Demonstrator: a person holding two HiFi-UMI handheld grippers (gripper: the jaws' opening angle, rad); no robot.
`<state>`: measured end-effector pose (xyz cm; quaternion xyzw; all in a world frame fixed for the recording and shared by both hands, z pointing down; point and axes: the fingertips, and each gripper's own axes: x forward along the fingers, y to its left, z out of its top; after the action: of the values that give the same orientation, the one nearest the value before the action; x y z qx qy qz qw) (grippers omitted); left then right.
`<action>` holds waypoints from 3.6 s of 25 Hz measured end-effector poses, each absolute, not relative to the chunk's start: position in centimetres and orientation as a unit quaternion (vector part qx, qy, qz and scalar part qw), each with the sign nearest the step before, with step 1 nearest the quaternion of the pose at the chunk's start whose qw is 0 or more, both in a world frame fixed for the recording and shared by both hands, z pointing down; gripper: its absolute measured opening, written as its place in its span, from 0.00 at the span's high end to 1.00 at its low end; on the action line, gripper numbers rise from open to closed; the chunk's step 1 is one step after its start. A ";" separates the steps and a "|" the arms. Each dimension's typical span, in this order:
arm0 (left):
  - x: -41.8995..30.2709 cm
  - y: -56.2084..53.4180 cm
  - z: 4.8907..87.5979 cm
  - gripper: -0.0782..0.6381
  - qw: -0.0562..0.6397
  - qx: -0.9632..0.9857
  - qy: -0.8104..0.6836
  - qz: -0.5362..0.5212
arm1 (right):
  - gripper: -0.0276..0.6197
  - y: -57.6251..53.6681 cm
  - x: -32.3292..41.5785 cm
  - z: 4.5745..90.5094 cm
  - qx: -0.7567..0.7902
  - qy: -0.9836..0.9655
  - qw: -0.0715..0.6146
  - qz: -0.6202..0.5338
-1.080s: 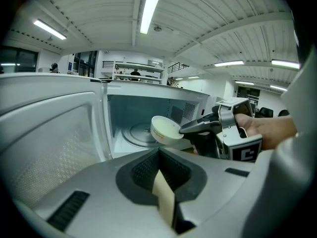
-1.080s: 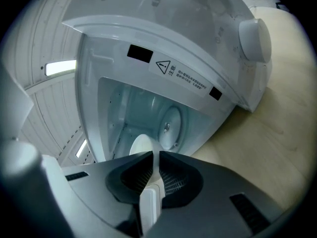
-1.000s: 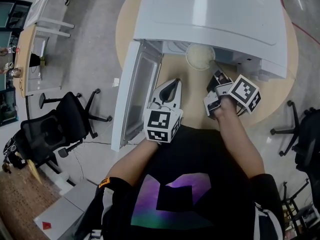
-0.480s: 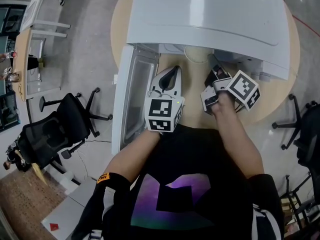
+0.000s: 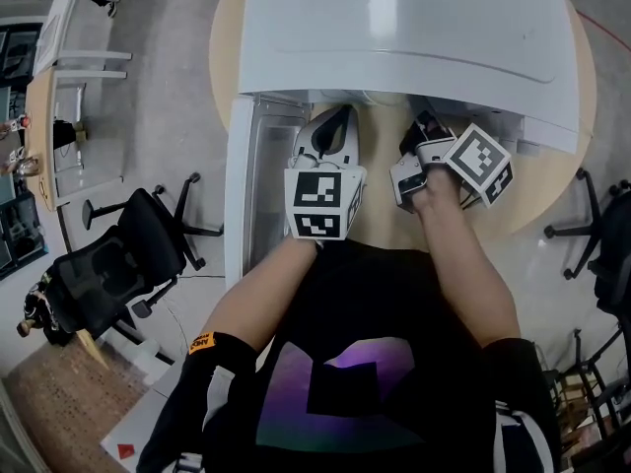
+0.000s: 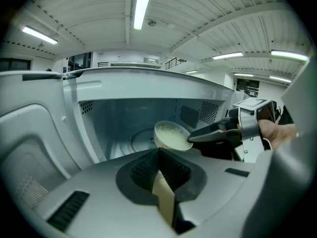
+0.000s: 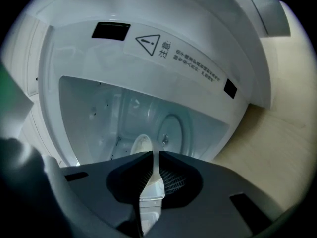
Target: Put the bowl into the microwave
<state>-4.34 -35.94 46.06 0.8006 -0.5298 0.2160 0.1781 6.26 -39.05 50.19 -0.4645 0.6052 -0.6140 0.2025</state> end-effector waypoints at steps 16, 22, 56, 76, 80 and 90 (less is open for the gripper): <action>-4.3 -38.8 46.2 0.82 0.165 0.805 -0.522 0.230 | 0.88 -41.0 6.4 50.9 -0.484 0.586 0.236 -0.606; -4.5 -39.3 46.3 0.82 0.159 0.806 -0.520 0.233 | 0.88 -41.4 6.2 51.6 -0.495 0.574 0.240 -0.606; -4.9 -40.0 46.4 0.82 0.174 0.801 -0.528 0.222 | 0.87 -43.7 6.3 51.9 -0.560 0.590 0.220 -0.539; -5.8 -34.2 43.9 0.82 0.186 0.782 -0.569 0.172 | 0.88 -35.6 5.0 45.4 -0.520 0.767 0.071 -0.370; -5.5 -31.9 42.9 0.82 0.187 0.782 -0.573 0.159 | 0.88 -32.9 4.9 43.7 -0.504 0.808 0.022 -0.305; -5.3 -26.0 41.5 0.82 0.198 0.773 -0.587 0.135 | 0.88 -27.5 5.0 42.4 -0.462 0.855 -0.035 -0.232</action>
<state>-5.25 -26.04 41.48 0.7733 -0.5868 0.1353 0.1983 4.99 -27.54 42.40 -0.4624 0.8550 -0.2323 -0.0352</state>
